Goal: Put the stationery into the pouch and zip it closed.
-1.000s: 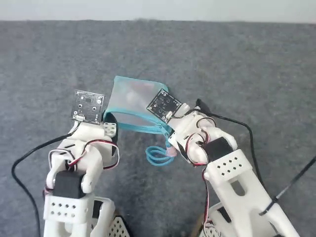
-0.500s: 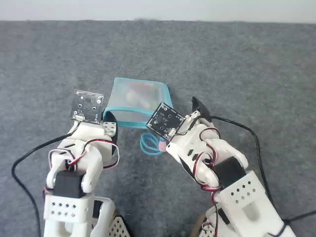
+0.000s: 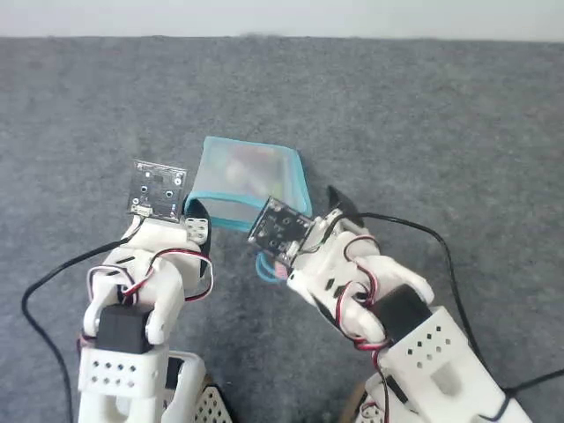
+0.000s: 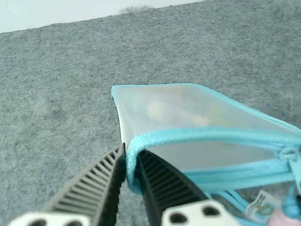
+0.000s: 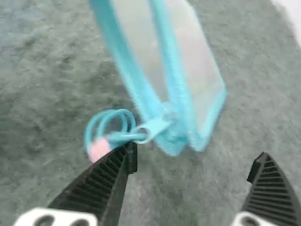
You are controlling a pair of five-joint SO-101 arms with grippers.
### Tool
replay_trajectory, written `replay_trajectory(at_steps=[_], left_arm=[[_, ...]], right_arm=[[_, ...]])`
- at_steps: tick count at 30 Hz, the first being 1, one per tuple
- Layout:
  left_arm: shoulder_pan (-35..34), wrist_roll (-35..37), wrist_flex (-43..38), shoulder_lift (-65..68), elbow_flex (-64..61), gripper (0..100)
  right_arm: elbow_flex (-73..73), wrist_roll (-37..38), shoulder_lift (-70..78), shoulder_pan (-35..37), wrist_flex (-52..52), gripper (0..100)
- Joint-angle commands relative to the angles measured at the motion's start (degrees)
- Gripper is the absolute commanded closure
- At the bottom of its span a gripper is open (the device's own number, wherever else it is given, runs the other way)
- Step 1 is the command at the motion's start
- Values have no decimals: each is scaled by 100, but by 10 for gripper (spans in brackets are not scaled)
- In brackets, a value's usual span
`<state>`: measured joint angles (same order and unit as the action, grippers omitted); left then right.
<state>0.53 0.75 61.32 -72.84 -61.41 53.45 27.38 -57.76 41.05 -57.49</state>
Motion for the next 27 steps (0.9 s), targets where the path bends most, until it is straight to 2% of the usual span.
replay_trajectory(at_steps=[1, 7, 15, 27], left_arm=[[9, -26, -185, -167, 57, 989], [9, -26, -185, -167, 48, 989], [9, -26, -185, -167, 13, 989], [273, -26, -193, -167, -57, 989]], right_arm=[[-422, 79, -127, 136, -66, 630], [-475, 167, -75, -127, -127, 629], [-334, 738, -40, -119, 180, 627], [-527, 1011, 1253, -189, 629, 649]])
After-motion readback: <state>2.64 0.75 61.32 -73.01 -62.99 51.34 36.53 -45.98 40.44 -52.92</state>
